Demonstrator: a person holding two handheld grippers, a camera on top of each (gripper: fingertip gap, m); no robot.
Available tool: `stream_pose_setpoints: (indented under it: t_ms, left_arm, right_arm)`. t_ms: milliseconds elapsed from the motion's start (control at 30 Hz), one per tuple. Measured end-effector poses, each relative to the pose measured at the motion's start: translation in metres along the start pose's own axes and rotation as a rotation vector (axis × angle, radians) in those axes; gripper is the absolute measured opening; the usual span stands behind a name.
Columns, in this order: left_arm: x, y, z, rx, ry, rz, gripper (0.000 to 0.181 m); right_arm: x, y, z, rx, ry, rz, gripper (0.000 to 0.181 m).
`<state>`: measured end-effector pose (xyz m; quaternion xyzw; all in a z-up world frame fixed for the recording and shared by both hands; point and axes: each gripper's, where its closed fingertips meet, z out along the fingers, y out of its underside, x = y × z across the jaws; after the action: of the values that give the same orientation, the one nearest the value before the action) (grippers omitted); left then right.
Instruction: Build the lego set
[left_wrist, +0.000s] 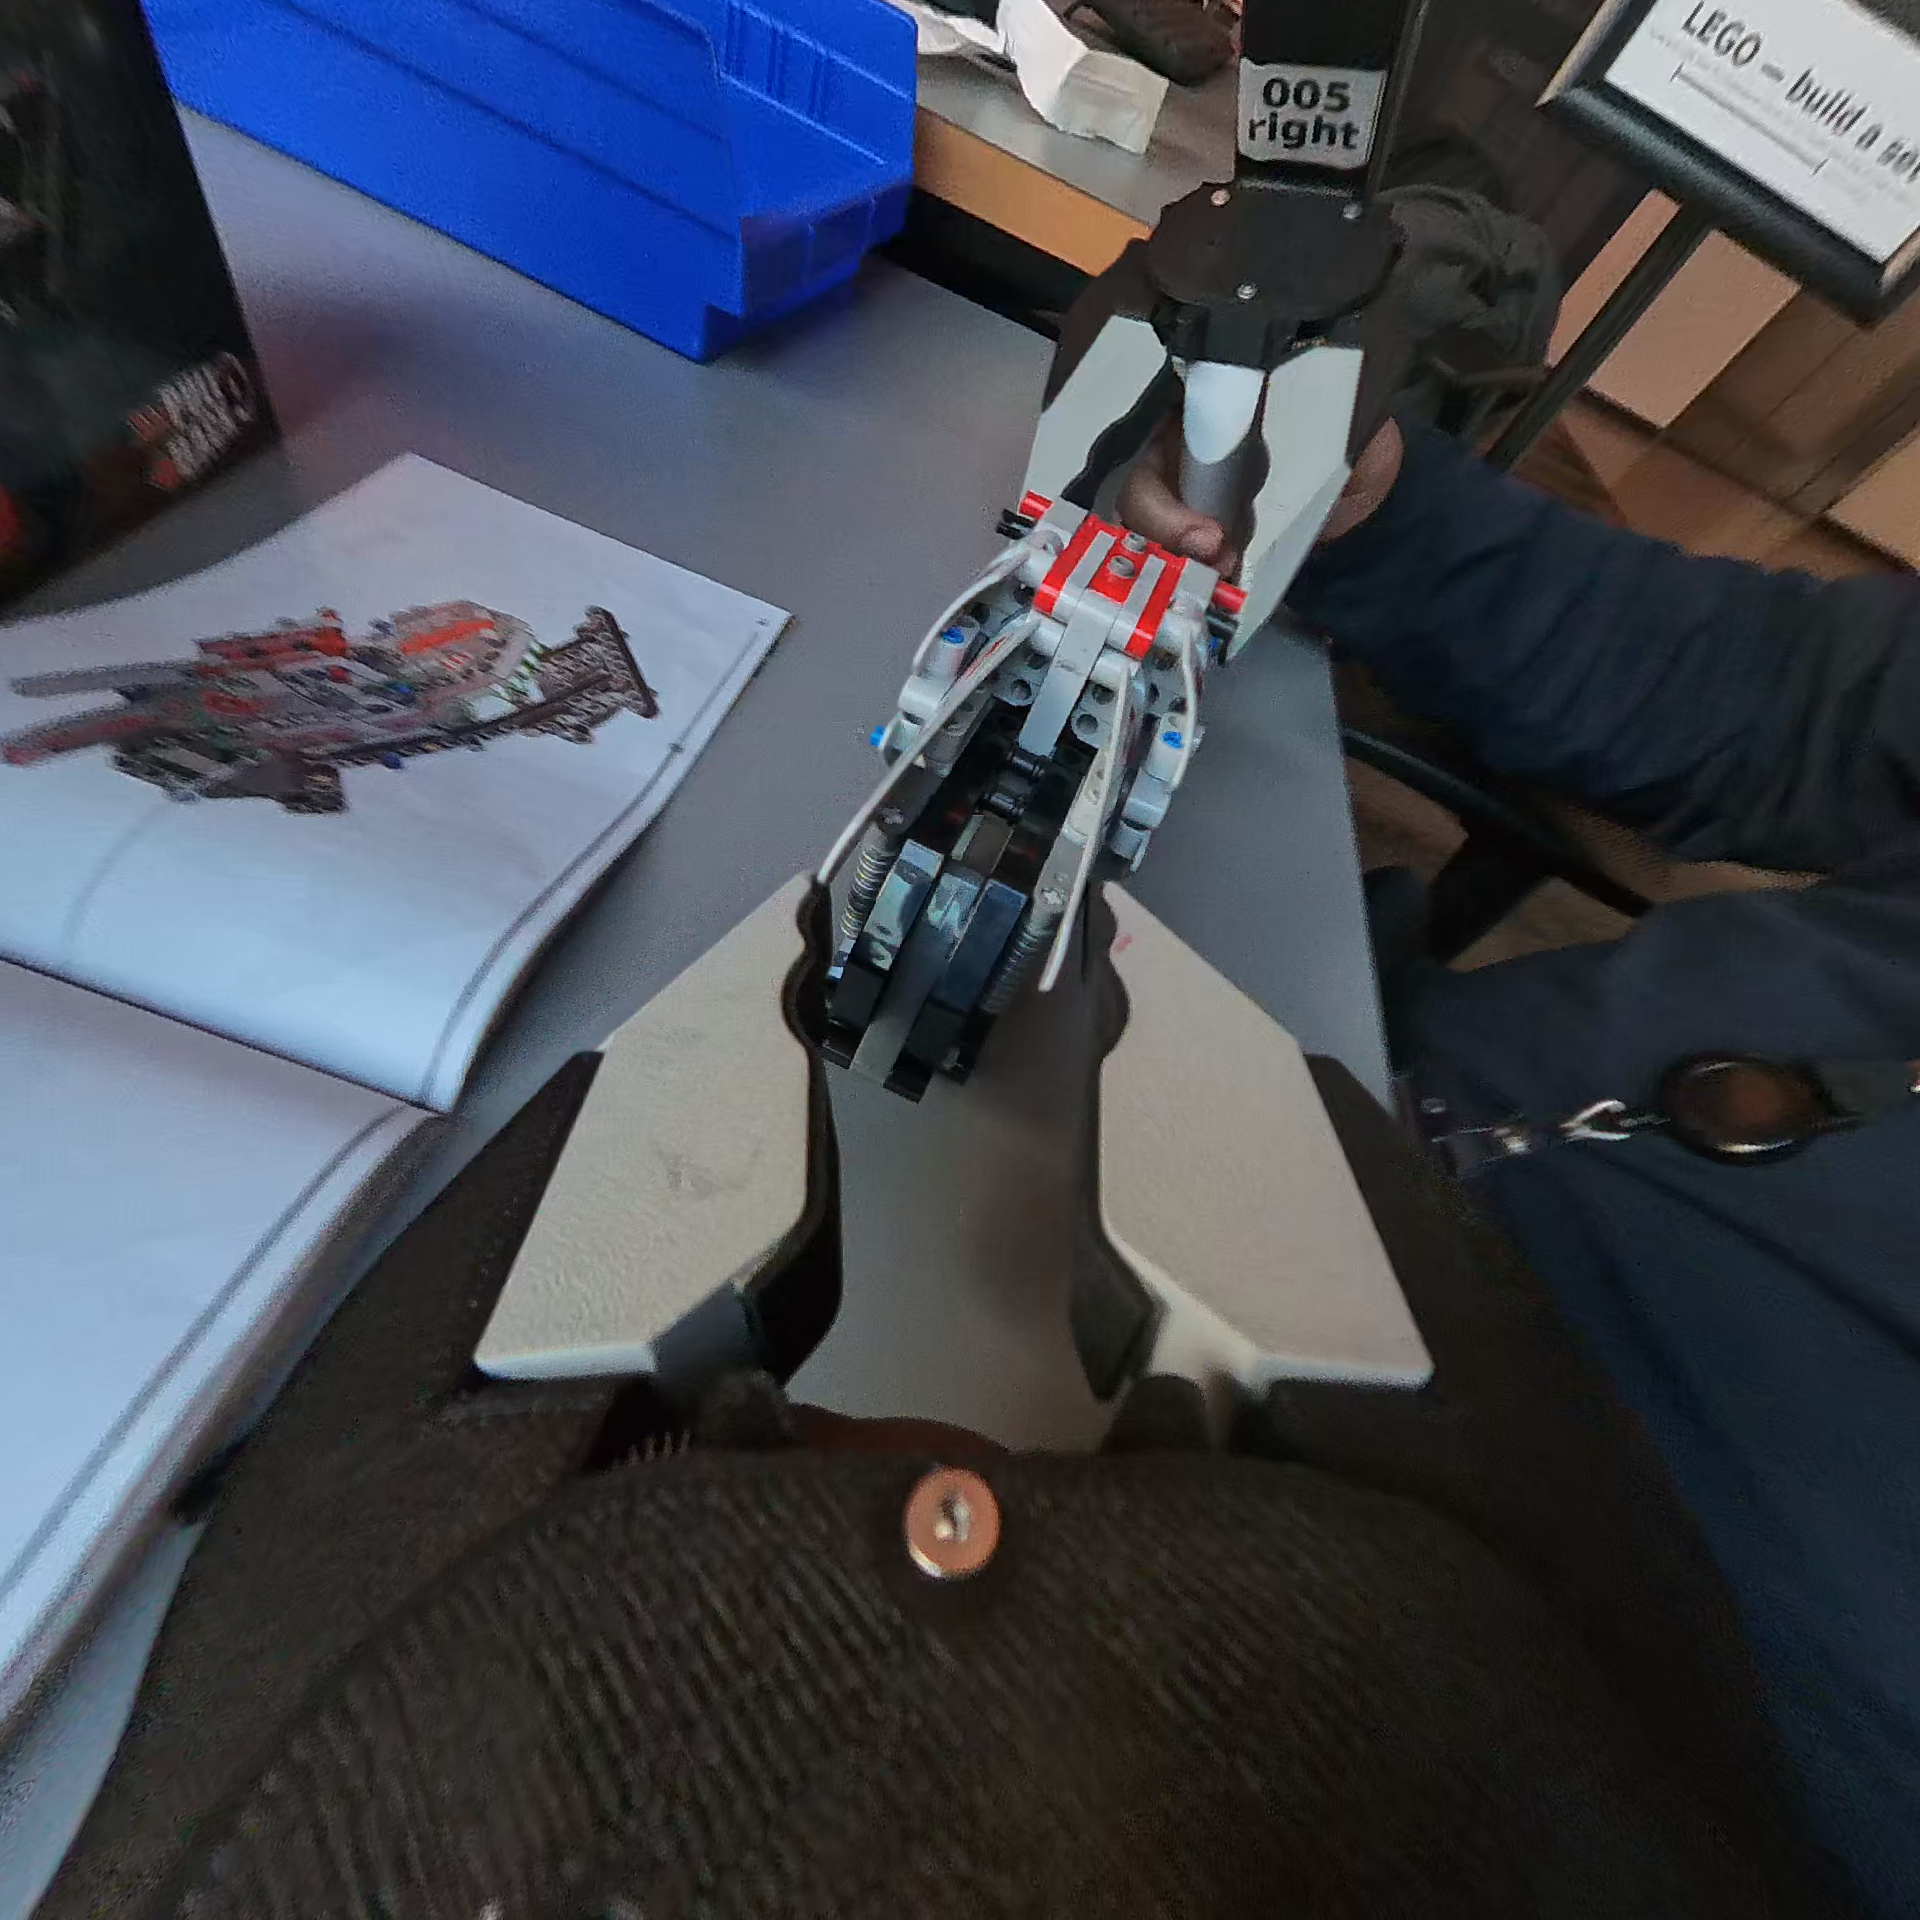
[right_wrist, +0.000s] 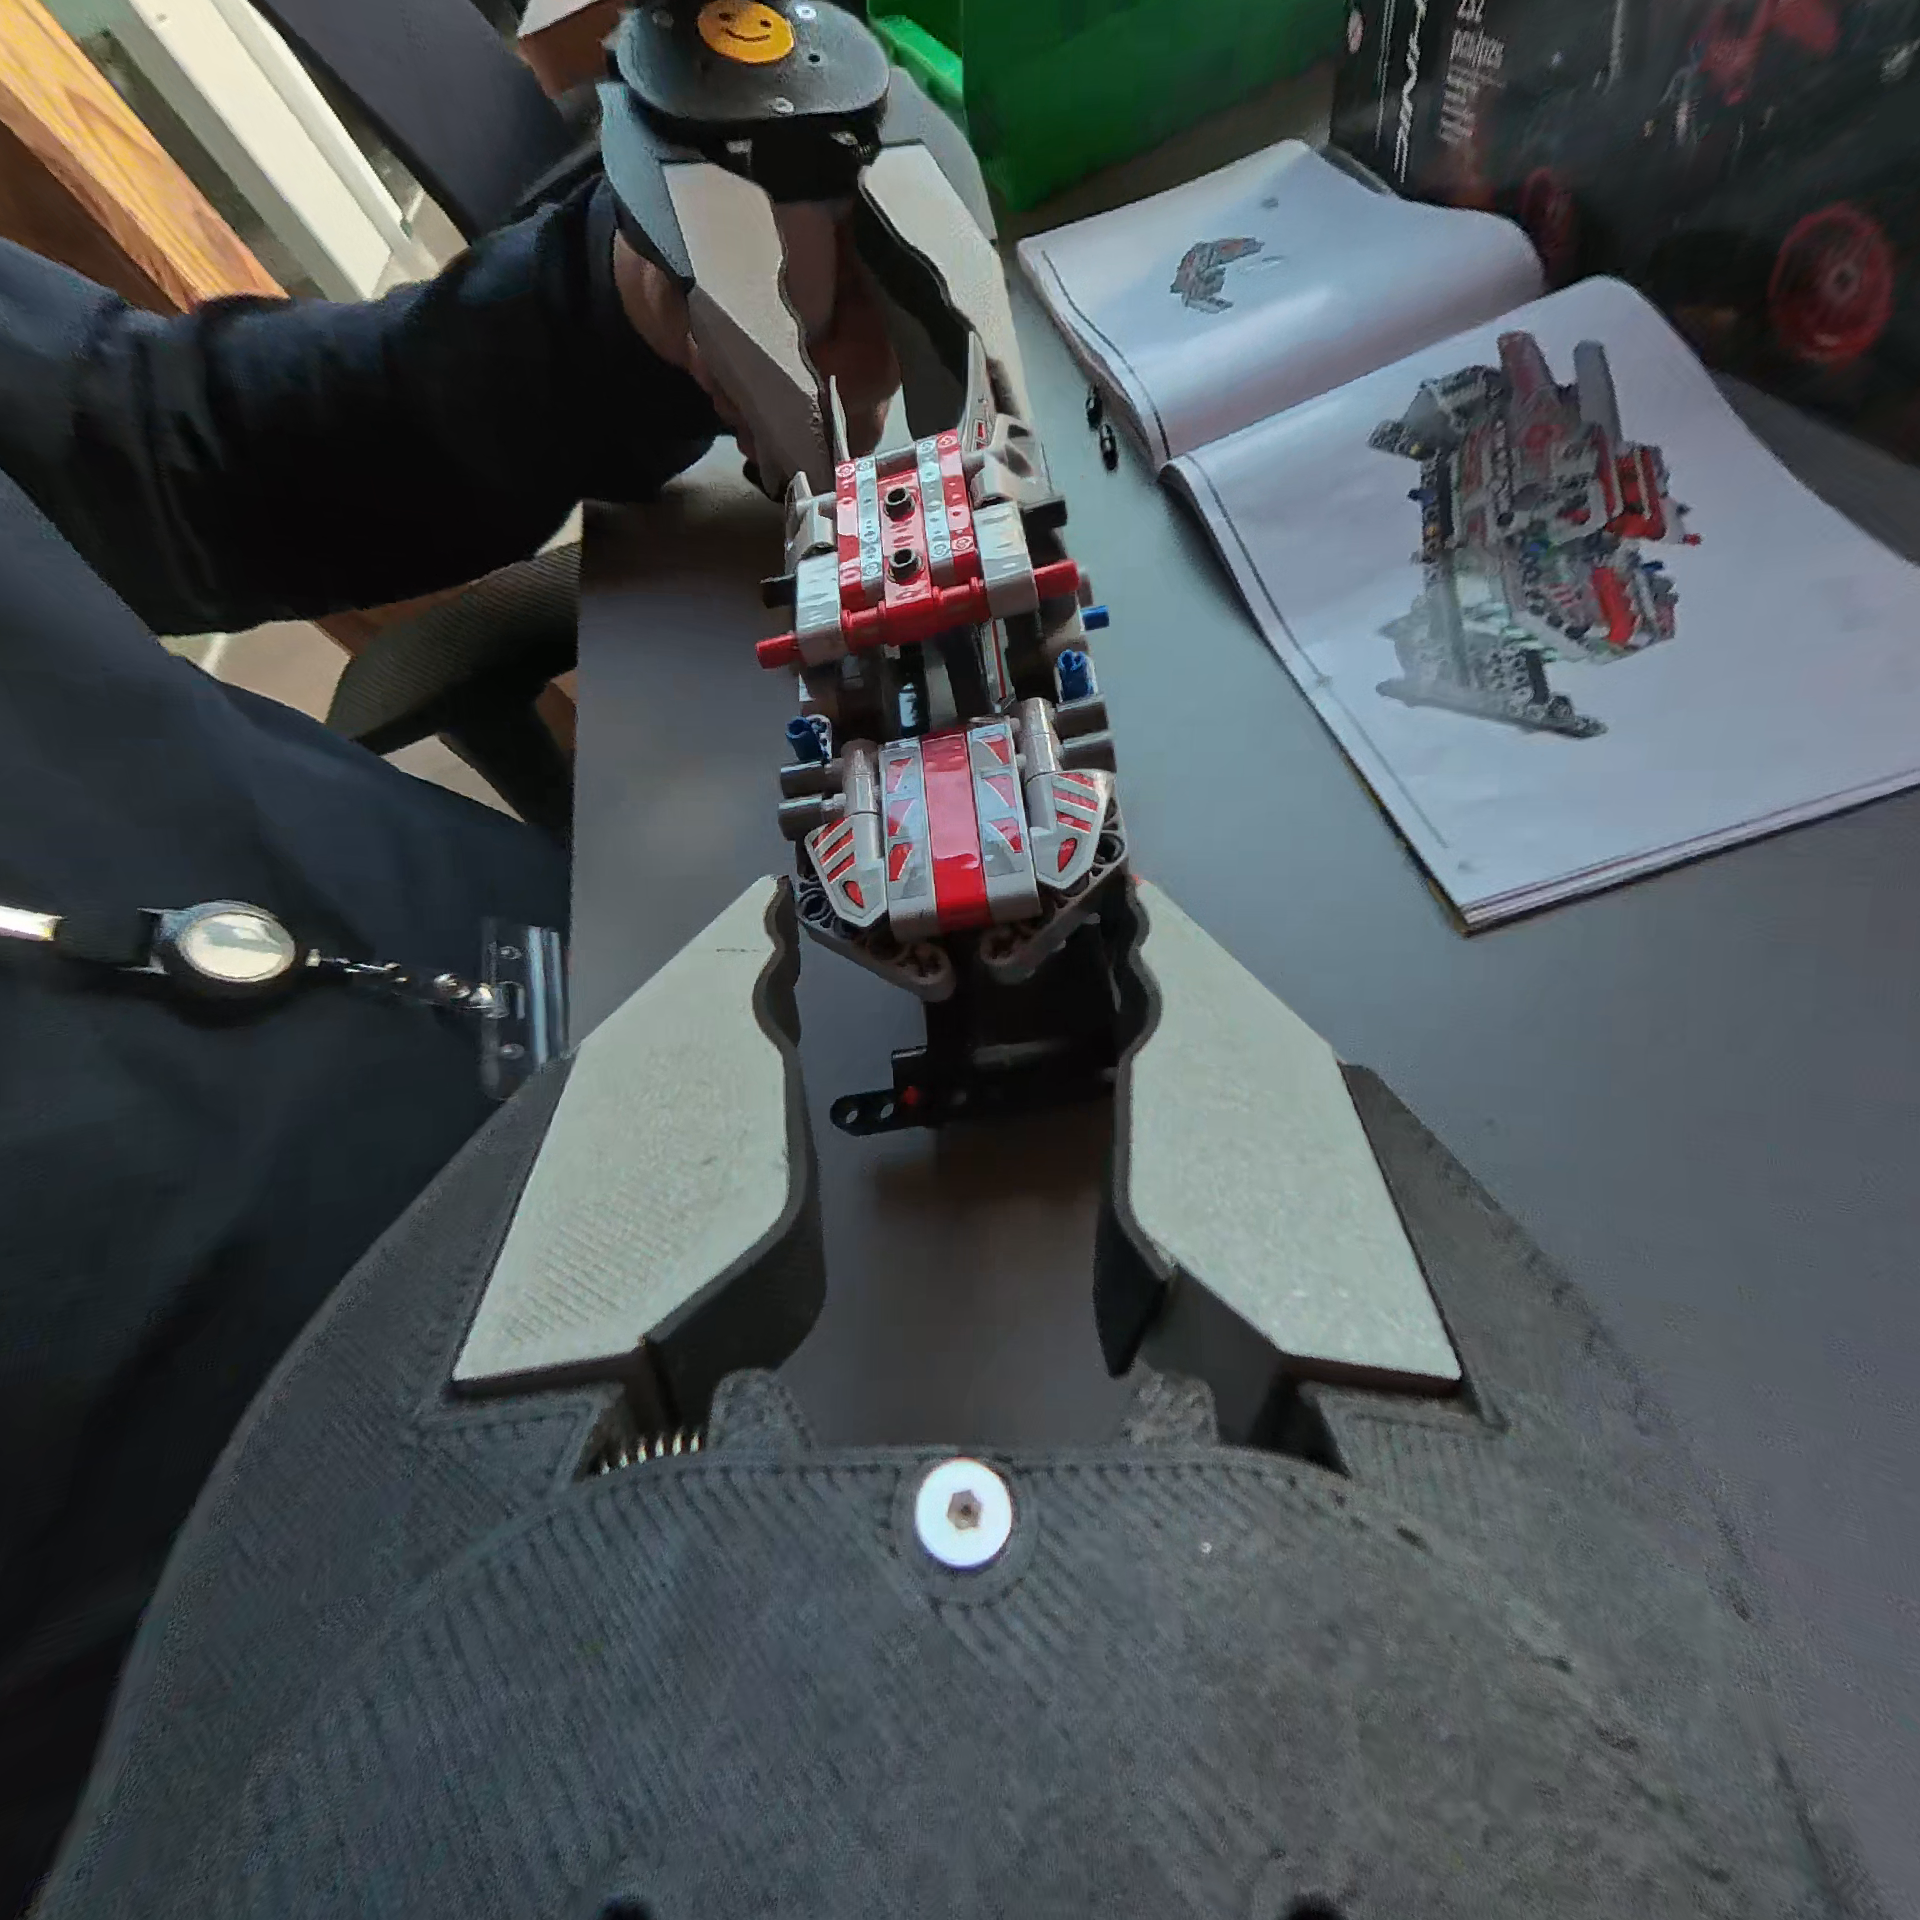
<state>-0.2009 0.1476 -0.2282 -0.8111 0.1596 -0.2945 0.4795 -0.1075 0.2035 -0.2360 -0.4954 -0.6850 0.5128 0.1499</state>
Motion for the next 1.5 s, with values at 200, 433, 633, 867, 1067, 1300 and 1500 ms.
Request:
stream_pose_setpoints:
  t_ms: [200, 433, 633, 867, 1067, 1300, 1500]
  left_arm:
    - [0.008, -0.005, 0.017, -0.074, 0.112, -0.242, 0.037]
    - [-0.025, -0.015, 0.037, -0.060, 0.012, -0.217, 0.049]
    - [-0.039, -0.015, 0.043, -0.035, 0.015, -0.297, 0.050]
    - [-0.040, -0.013, 0.041, -0.038, 0.025, -0.288, 0.043]
    - [-0.032, -0.010, 0.039, -0.044, 0.027, -0.208, 0.046]
    - [-0.023, -0.025, 0.008, 0.126, 0.053, -0.118, 0.049]
    - [-0.042, -0.029, -0.002, 0.167, -0.032, -0.136, 0.040]
  right_arm:
    - [0.002, 0.000, -0.022, -0.013, -0.178, 0.417, 0.057]
    - [0.046, -0.009, -0.039, 0.041, -0.259, 0.628, 0.057]
    - [0.067, -0.014, -0.040, 0.032, -0.259, 0.701, 0.058]
    - [0.071, -0.010, -0.039, 0.025, -0.200, 0.572, 0.053]
    - [0.071, -0.016, -0.049, 0.123, -0.135, 0.457, 0.056]
    - [0.085, -0.024, -0.079, 0.347, 0.076, 0.181, 0.065]
    - [0.088, -0.027, -0.098, 0.407, 0.190, 0.079, 0.069]
